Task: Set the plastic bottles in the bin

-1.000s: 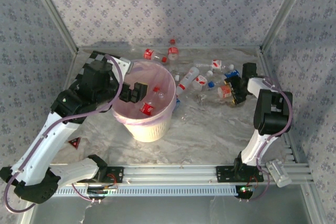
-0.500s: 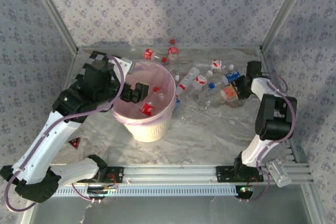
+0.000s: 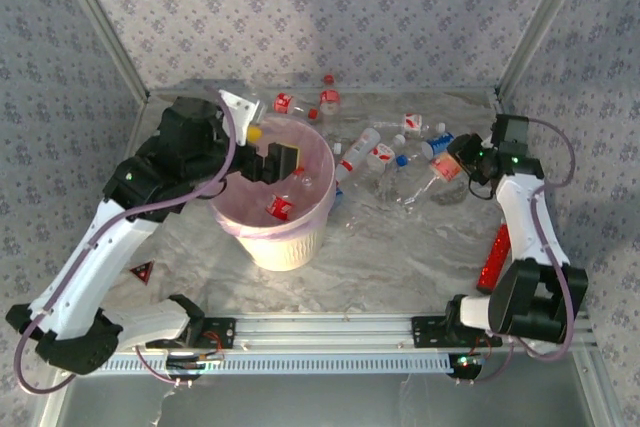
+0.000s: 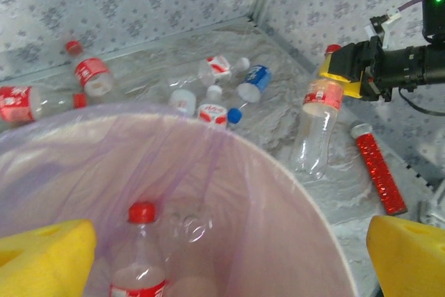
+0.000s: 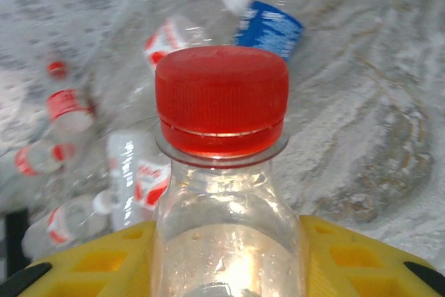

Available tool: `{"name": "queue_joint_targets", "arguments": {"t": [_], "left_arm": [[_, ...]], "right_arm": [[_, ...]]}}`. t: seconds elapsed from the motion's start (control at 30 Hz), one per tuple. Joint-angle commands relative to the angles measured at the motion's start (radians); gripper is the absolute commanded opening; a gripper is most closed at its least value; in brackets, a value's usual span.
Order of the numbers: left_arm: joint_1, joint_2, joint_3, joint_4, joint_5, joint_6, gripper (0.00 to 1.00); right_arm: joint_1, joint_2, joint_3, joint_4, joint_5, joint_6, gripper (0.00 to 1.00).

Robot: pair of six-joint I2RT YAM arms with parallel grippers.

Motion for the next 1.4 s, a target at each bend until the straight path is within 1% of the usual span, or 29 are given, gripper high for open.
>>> {"name": "queue_joint_targets", "arguments": {"t": [0.0, 0.1, 0.13, 0.2, 0.33, 0.4, 0.43, 0.47, 0.57, 0.63, 0.67, 0.77, 0.87, 1.0, 1.1, 1.17, 1.27, 1.37], "left_arm": [[-0.008, 0.049, 0.086, 0.049, 0.123, -0.014, 0.99], [-0.027, 0.105, 0.148, 0.070, 0.202, -0.023, 1.00], [-0.035, 0.127, 0.171, 0.070, 0.225, -0.026, 1.00], [-0.057, 0.170, 0.215, 0.104, 0.248, -0.028, 1.00], [-0.105, 0.269, 0.315, 0.083, 0.264, -0.016, 1.00], [-0.124, 0.314, 0.362, 0.082, 0.271, -0.011, 1.00], [-0.133, 0.338, 0.372, 0.056, 0.276, -0.009, 1.00], [-0.141, 0.358, 0.414, 0.049, 0.278, -0.005, 1.00], [-0.153, 0.401, 0.443, 0.059, 0.276, -0.005, 1.00], [-0.154, 0.411, 0.439, 0.071, 0.279, -0.015, 1.00], [-0.156, 0.418, 0.438, 0.107, 0.285, -0.018, 1.00], [-0.163, 0.432, 0.431, 0.125, 0.314, -0.022, 0.98], [-0.172, 0.439, 0.418, 0.137, 0.361, -0.014, 0.97], [-0.185, 0.451, 0.416, 0.128, 0.371, -0.005, 0.98], [-0.188, 0.461, 0.417, 0.129, 0.370, -0.005, 0.90], [-0.190, 0.467, 0.414, 0.135, 0.371, -0.008, 0.83], [-0.191, 0.470, 0.418, 0.139, 0.365, -0.010, 0.66], [-0.191, 0.466, 0.420, 0.136, 0.352, -0.010, 0.52]], "right_arm": [[-0.003, -0.076, 0.020, 0.019, -0.225, -0.095, 0.19], [0.013, -0.114, 0.084, 0.042, -0.377, -0.103, 0.19], [0.023, -0.123, 0.102, 0.043, -0.418, -0.114, 0.16], [0.056, -0.143, 0.171, 0.040, -0.465, -0.140, 0.16], [0.137, -0.181, 0.253, 0.034, -0.504, -0.197, 0.16], [0.176, -0.192, 0.277, 0.054, -0.529, -0.213, 0.16], [0.201, -0.195, 0.289, 0.062, -0.540, -0.215, 0.16], [0.226, -0.194, 0.304, 0.075, -0.553, -0.215, 0.16], [0.299, -0.183, 0.351, 0.079, -0.562, -0.230, 0.16], [0.331, -0.176, 0.373, 0.080, -0.561, -0.235, 0.16], [0.345, -0.173, 0.380, 0.086, -0.559, -0.234, 0.16], [0.375, -0.173, 0.372, 0.129, -0.553, -0.217, 0.15], [0.392, -0.172, 0.358, 0.178, -0.548, -0.193, 0.15], [0.416, -0.163, 0.352, 0.222, -0.552, -0.175, 0.15], [0.428, -0.166, 0.343, 0.242, -0.539, -0.171, 0.15], [0.431, -0.171, 0.325, 0.272, -0.534, -0.157, 0.15], [0.432, -0.171, 0.310, 0.301, -0.530, -0.138, 0.12], [0.432, -0.168, 0.312, 0.287, -0.520, -0.147, 0.12]]}}
